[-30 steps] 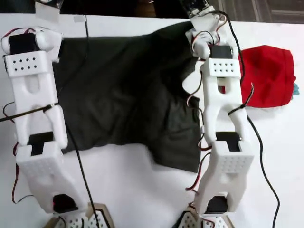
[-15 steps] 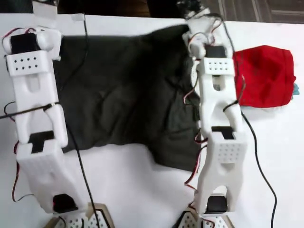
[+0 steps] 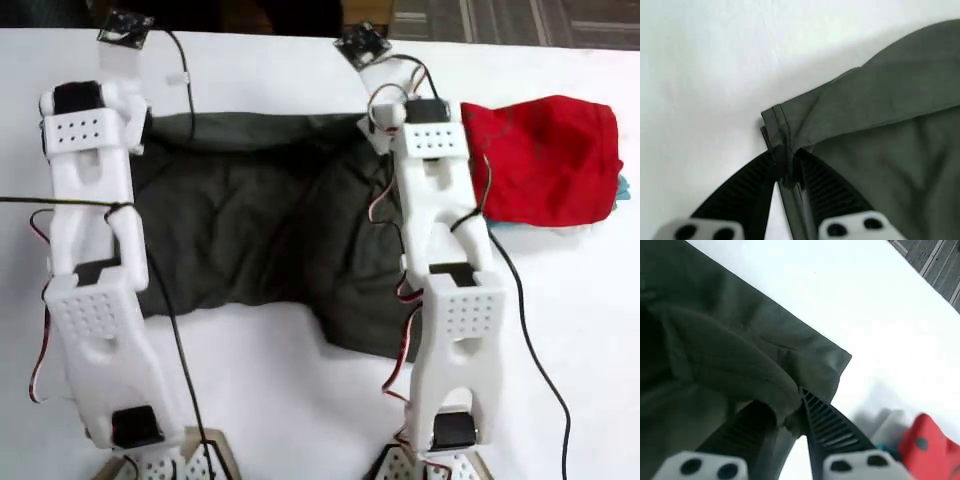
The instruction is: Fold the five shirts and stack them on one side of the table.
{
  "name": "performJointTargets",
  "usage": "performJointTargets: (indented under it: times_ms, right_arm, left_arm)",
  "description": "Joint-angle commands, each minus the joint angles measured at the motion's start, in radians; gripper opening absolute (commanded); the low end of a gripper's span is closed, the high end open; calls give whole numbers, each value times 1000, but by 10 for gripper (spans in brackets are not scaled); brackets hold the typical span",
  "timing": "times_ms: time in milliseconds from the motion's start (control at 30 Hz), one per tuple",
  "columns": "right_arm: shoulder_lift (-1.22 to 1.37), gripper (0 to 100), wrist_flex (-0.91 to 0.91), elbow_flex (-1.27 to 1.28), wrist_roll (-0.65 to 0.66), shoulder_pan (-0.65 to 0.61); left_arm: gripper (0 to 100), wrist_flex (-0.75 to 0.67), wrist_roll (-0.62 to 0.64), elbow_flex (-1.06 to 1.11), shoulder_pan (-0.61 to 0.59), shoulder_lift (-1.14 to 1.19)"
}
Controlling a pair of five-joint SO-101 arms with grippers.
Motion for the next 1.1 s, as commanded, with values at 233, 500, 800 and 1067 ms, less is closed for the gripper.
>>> performJointTargets:
  times_ms: [233, 500, 800, 1067]
  right_arm:
    - [-177, 18, 420, -74, -2, 8]
    - [-311, 18, 677, -69, -2, -21]
    - [-555, 18, 674, 247, -2, -71]
    - [-931, 18, 510, 752, 5, -62]
  left_arm:
    - [25, 408, -58, -163, 0, -71]
    - [25, 408, -75, 13, -71, -196]
    - [25, 373, -195, 507, -160, -502]
    - [25, 348, -262, 799, -184, -681]
